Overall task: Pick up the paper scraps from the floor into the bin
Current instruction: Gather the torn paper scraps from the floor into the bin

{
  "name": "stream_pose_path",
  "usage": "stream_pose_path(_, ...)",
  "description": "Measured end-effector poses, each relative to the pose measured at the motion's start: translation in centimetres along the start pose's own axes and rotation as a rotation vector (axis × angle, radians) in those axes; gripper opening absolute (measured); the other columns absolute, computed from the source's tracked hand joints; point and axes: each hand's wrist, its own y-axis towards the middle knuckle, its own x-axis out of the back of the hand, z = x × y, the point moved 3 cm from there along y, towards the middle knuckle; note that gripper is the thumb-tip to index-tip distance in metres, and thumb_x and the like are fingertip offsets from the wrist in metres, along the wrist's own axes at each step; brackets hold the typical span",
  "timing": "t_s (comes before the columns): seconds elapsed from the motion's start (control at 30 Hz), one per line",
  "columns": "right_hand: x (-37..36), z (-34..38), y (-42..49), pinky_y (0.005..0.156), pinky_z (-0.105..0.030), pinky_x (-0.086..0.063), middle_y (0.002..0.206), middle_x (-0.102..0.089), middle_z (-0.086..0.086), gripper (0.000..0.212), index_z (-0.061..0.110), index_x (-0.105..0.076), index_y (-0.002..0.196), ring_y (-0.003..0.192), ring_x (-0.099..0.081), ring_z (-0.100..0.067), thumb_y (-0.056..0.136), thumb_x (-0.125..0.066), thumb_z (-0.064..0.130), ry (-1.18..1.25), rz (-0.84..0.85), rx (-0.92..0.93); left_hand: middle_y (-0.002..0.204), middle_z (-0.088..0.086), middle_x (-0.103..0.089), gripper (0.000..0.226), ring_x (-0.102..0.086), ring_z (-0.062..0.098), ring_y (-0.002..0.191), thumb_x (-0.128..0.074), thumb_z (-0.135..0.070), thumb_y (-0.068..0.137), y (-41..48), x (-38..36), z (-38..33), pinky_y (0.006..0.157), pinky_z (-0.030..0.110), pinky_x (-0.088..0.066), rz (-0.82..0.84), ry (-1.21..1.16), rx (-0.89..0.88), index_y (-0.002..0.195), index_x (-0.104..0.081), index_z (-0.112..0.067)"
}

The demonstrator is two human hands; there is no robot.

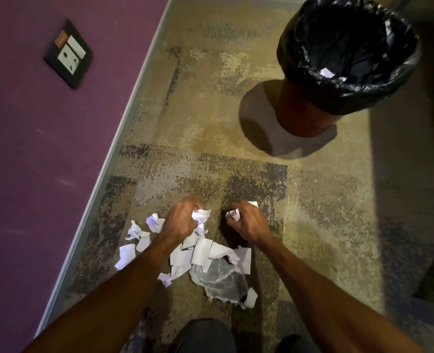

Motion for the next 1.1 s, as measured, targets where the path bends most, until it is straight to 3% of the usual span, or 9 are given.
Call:
stream_pose_path(0.1, 3.1, -0.2, -0.4, 0.075, -0.036, -0.047, 0.108, -0.074, -0.014, 0.024, 0.008, -0.074, 0.113, 0.094, -0.067, -0.031, 0.099, -0.072, 0.026, 0.117, -0.039, -0.056, 0.090, -0.009, -0.068, 0.042, -0.066, 0.018, 0.080, -0.088, -0.008, 0.073, 0.9, 1.7, -1.4, 0.064, 0.031, -0.051, -0.035, -0.031, -0.012, 0.087, -0.061, -0.037)
stream_pose_path(0.2, 7.0, 0.2, -0.5, 0.064, -0.036, -0.051, 0.080, -0.071, 0.000, 0.017, 0.020, -0.066, 0.085, 0.071, -0.067, -0.018, 0.097, -0.071, 0.031, 0.230, -0.078, -0.083, 0.088, -0.011, -0.068, 0.032, -0.063, 0.014, 0.077, -0.092, -0.015, 0.071, 1.9, 4.3, -4.6, 0.061, 0.026, -0.046, -0.059, -0.072, -0.051, 0.088, -0.068, -0.028)
stream_pose_path(0.33, 14.7, 2.0, 0.0, 0.059, -0.023, -0.049, 0.070, -0.070, 0.008, 0.015, 0.022, -0.066, 0.085, 0.061, -0.065, 0.003, 0.098, -0.072, 0.027, 0.336, -0.141, -0.081, 0.091, -0.009, -0.070, 0.030, -0.064, 0.012, 0.079, -0.091, -0.019, 0.073, 4.0, 8.3, -10.5, 0.059, 0.023, -0.044, -0.107, -0.125, -0.076, 0.093, -0.071, -0.029)
stream_pose_path(0.43, 20.9, 2.8, 0.8, 0.064, -0.031, -0.055, 0.077, -0.074, 0.005, 0.017, 0.024, -0.069, 0.091, 0.070, -0.069, -0.005, 0.095, -0.073, 0.040, 0.352, -0.234, -0.054, 0.090, -0.006, -0.070, 0.027, -0.065, 0.016, 0.080, -0.090, -0.021, 0.075, 6.2, 11.5, -16.0, 0.061, 0.027, -0.047, -0.132, -0.166, -0.138, 0.094, -0.071, -0.027)
stream_pose_path(0.57, 29.6, 3.9, 1.9, 0.063, -0.018, -0.049, 0.082, -0.074, 0.000, 0.014, 0.018, -0.072, 0.093, 0.071, -0.064, -0.003, 0.097, -0.077, 0.031, 0.420, -0.384, -0.005, 0.090, -0.006, -0.072, 0.026, -0.067, 0.019, 0.082, -0.091, -0.023, 0.075, 9.3, 16.3, -25.0, 0.065, 0.030, -0.050, -0.195, -0.200, -0.257, 0.091, -0.070, -0.026)
stream_pose_path(0.73, 38.7, 3.3, 4.8, 0.073, -0.030, -0.057, 0.090, -0.076, 0.002, 0.011, 0.020, -0.073, 0.097, 0.085, -0.073, -0.017, 0.096, -0.076, 0.030, 0.413, -0.575, -0.028, 0.093, -0.006, -0.075, 0.029, -0.068, 0.019, 0.084, -0.089, -0.020, 0.072, 14.8, 21.2, -36.0, 0.068, 0.034, -0.055, -0.307, -0.204, -0.384, 0.096, -0.074, -0.025)
stream_pose_path(0.9, 43.9, 0.8, 10.2, 0.073, -0.046, -0.066, 0.077, -0.076, -0.002, 0.024, 0.017, -0.071, 0.085, 0.079, -0.077, -0.024, 0.081, -0.079, 0.039, 0.378, -0.615, -0.237, 0.097, 0.001, -0.076, 0.025, -0.069, 0.025, 0.091, -0.088, -0.019, 0.075, 20.8, 20.6, -41.8, 0.068, 0.029, -0.045, -0.282, -0.120, -0.337, 0.096, -0.074, -0.022)
stream_pose_path(1.0, 45.0, -0.7, 11.9, 0.075, -0.044, -0.064, 0.078, -0.076, -0.004, 0.042, 0.012, -0.073, 0.085, 0.084, -0.075, -0.026, 0.070, -0.087, 0.048, 0.366, -0.615, -0.318, 0.102, 0.009, -0.075, 0.027, -0.069, 0.031, 0.096, -0.086, -0.016, 0.076, 23.1, 17.9, -42.9, 0.068, 0.033, -0.044, -0.240, -0.084, -0.254, 0.101, -0.075, -0.021)
stream_pose_path(1.1, 45.0, -2.6, 12.7, 0.071, -0.037, -0.063, 0.084, -0.075, -0.005, 0.035, 0.011, -0.077, 0.096, 0.084, -0.073, -0.022, 0.076, -0.087, 0.036, 0.402, -0.576, -0.400, 0.103, 0.008, -0.074, 0.024, -0.070, 0.029, 0.097, -0.085, -0.014, 0.081, 24.1, 15.8, -43.1, 0.068, 0.032, -0.044, -0.216, -0.109, -0.175, 0.098, -0.073, -0.025)
